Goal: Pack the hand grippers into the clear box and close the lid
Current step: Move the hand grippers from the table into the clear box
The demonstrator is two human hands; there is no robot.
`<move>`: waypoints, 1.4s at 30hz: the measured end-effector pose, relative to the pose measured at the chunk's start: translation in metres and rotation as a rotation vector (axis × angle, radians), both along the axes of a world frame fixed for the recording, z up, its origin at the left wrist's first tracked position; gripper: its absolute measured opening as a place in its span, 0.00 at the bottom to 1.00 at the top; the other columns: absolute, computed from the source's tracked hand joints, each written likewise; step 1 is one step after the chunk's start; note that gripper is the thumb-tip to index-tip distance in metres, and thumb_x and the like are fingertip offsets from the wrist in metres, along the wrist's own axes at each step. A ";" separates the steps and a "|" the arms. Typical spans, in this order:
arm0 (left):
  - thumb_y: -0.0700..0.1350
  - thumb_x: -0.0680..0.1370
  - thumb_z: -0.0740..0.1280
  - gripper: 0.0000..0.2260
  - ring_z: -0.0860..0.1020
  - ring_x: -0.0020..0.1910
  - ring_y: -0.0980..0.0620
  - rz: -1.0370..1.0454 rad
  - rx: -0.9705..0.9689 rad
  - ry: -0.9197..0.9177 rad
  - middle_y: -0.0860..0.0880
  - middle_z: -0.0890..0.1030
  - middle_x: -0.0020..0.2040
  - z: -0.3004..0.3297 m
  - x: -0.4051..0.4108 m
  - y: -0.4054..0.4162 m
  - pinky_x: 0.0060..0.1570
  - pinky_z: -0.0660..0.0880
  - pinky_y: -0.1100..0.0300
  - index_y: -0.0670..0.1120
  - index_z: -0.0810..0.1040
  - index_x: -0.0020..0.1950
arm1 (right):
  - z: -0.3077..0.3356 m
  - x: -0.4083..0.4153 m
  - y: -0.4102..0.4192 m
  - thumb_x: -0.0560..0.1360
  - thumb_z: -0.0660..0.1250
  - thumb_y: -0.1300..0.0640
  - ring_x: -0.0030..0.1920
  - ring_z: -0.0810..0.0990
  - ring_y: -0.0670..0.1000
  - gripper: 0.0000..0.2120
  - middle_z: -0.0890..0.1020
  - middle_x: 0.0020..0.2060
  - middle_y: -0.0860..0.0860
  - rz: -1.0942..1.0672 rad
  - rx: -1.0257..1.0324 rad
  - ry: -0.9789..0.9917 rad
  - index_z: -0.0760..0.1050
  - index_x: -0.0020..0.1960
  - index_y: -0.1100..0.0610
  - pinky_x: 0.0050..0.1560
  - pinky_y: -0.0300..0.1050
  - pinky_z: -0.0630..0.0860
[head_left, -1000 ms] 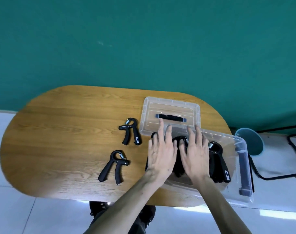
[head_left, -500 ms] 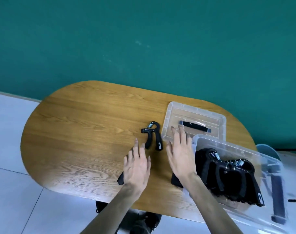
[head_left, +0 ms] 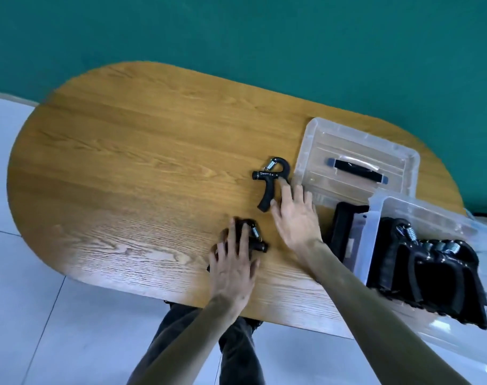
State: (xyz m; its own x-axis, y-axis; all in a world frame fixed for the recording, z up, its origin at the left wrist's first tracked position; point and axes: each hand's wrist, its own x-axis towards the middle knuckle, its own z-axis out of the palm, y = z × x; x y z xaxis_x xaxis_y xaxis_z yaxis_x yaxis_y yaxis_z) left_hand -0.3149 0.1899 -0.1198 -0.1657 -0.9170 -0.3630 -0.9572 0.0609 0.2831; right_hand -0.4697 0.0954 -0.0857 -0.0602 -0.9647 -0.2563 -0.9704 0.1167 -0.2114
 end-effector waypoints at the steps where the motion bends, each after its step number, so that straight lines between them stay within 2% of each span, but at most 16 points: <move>1: 0.62 0.82 0.55 0.37 0.58 0.77 0.41 -0.002 0.003 0.006 0.43 0.39 0.82 -0.005 0.002 0.004 0.70 0.63 0.43 0.48 0.39 0.81 | -0.006 0.003 -0.003 0.83 0.55 0.49 0.68 0.66 0.64 0.26 0.60 0.76 0.60 -0.008 0.022 -0.012 0.54 0.79 0.54 0.66 0.60 0.69; 4: 0.63 0.81 0.55 0.39 0.61 0.76 0.38 -0.022 0.011 0.007 0.42 0.37 0.81 -0.016 0.005 0.011 0.64 0.67 0.44 0.49 0.36 0.81 | -0.020 0.012 -0.013 0.83 0.54 0.48 0.75 0.59 0.64 0.28 0.50 0.81 0.56 -0.018 0.064 -0.041 0.49 0.80 0.51 0.71 0.61 0.65; 8: 0.62 0.81 0.56 0.38 0.71 0.64 0.40 -0.020 -0.033 -0.020 0.41 0.37 0.81 -0.023 0.004 0.007 0.50 0.70 0.48 0.48 0.38 0.81 | -0.033 0.016 -0.030 0.83 0.54 0.47 0.78 0.51 0.64 0.30 0.44 0.81 0.55 -0.042 0.080 -0.034 0.47 0.81 0.51 0.74 0.61 0.61; 11: 0.60 0.82 0.57 0.37 0.73 0.59 0.40 -0.003 -0.051 -0.012 0.40 0.38 0.81 -0.027 0.001 0.007 0.48 0.71 0.48 0.46 0.39 0.81 | -0.043 0.021 -0.040 0.83 0.55 0.46 0.80 0.46 0.62 0.33 0.39 0.81 0.54 -0.091 0.105 -0.029 0.43 0.81 0.50 0.75 0.60 0.57; 15: 0.56 0.80 0.62 0.38 0.74 0.59 0.42 0.029 -0.079 -0.001 0.38 0.43 0.81 -0.029 0.000 0.005 0.46 0.69 0.51 0.44 0.46 0.82 | -0.055 0.029 -0.041 0.82 0.56 0.45 0.80 0.41 0.61 0.37 0.36 0.80 0.57 -0.115 0.129 0.026 0.38 0.81 0.51 0.76 0.58 0.55; 18: 0.54 0.78 0.65 0.39 0.74 0.58 0.42 -0.001 -0.088 -0.014 0.39 0.45 0.82 -0.029 0.004 0.002 0.45 0.69 0.51 0.42 0.49 0.82 | -0.058 0.034 -0.032 0.82 0.57 0.48 0.80 0.43 0.62 0.37 0.36 0.80 0.58 -0.073 0.105 0.038 0.36 0.81 0.52 0.77 0.56 0.55; 20: 0.54 0.78 0.66 0.40 0.73 0.59 0.40 -0.027 -0.082 -0.023 0.39 0.44 0.82 -0.029 0.007 0.001 0.45 0.70 0.49 0.42 0.48 0.82 | -0.059 0.036 -0.025 0.81 0.58 0.50 0.80 0.46 0.63 0.37 0.37 0.80 0.58 -0.027 0.082 0.043 0.38 0.81 0.52 0.74 0.57 0.59; 23: 0.52 0.77 0.68 0.42 0.73 0.60 0.39 -0.036 -0.078 -0.013 0.38 0.43 0.81 -0.029 0.013 0.000 0.45 0.70 0.48 0.46 0.47 0.82 | -0.059 0.040 -0.020 0.80 0.59 0.50 0.78 0.53 0.64 0.37 0.39 0.80 0.58 0.010 0.063 0.056 0.41 0.81 0.49 0.70 0.60 0.63; 26: 0.53 0.75 0.70 0.43 0.72 0.59 0.39 -0.062 -0.085 -0.028 0.37 0.45 0.81 -0.030 0.020 -0.002 0.44 0.70 0.48 0.50 0.47 0.82 | -0.058 0.043 -0.024 0.80 0.59 0.51 0.77 0.54 0.65 0.37 0.35 0.80 0.55 -0.054 0.094 0.018 0.40 0.81 0.44 0.68 0.61 0.64; 28: 0.53 0.75 0.70 0.43 0.73 0.57 0.39 -0.075 -0.097 -0.042 0.36 0.46 0.81 -0.030 0.025 -0.003 0.44 0.71 0.48 0.52 0.47 0.82 | -0.058 0.047 -0.028 0.81 0.58 0.53 0.73 0.60 0.66 0.36 0.36 0.80 0.57 -0.068 0.071 0.044 0.41 0.81 0.44 0.64 0.59 0.67; 30: 0.54 0.75 0.70 0.43 0.73 0.56 0.39 -0.083 -0.105 -0.051 0.36 0.46 0.81 -0.031 0.030 -0.005 0.43 0.71 0.48 0.52 0.47 0.82 | -0.058 0.050 -0.029 0.80 0.59 0.53 0.65 0.66 0.63 0.36 0.38 0.80 0.59 -0.053 0.055 0.080 0.43 0.81 0.45 0.58 0.56 0.69; 32: 0.54 0.76 0.69 0.42 0.73 0.53 0.40 -0.090 -0.109 -0.062 0.36 0.46 0.81 -0.030 0.033 -0.006 0.43 0.71 0.48 0.52 0.48 0.82 | -0.058 0.052 -0.028 0.79 0.62 0.52 0.60 0.67 0.60 0.38 0.39 0.80 0.58 -0.038 0.067 0.101 0.44 0.81 0.44 0.55 0.54 0.69; 36: 0.55 0.78 0.65 0.38 0.72 0.51 0.40 -0.073 -0.119 -0.082 0.37 0.43 0.81 -0.028 0.037 -0.010 0.43 0.70 0.48 0.52 0.48 0.82 | -0.057 0.052 -0.019 0.78 0.65 0.51 0.57 0.65 0.58 0.38 0.39 0.81 0.54 -0.018 0.088 0.090 0.48 0.80 0.42 0.55 0.54 0.68; 42: 0.55 0.80 0.61 0.37 0.68 0.55 0.41 0.032 -0.036 -0.088 0.42 0.35 0.81 -0.011 0.048 -0.017 0.48 0.68 0.48 0.53 0.41 0.82 | -0.042 0.050 0.004 0.76 0.64 0.51 0.61 0.62 0.58 0.36 0.42 0.81 0.49 -0.036 0.131 -0.010 0.52 0.80 0.44 0.60 0.55 0.68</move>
State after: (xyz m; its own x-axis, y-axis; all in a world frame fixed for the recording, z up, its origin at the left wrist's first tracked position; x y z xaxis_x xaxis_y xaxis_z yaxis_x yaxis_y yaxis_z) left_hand -0.2672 0.1728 -0.1306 -0.1048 -0.9340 -0.3415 -0.9799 0.0383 0.1959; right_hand -0.4193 0.0996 -0.1273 -0.0914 -0.9203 -0.3805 -0.9629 0.1791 -0.2018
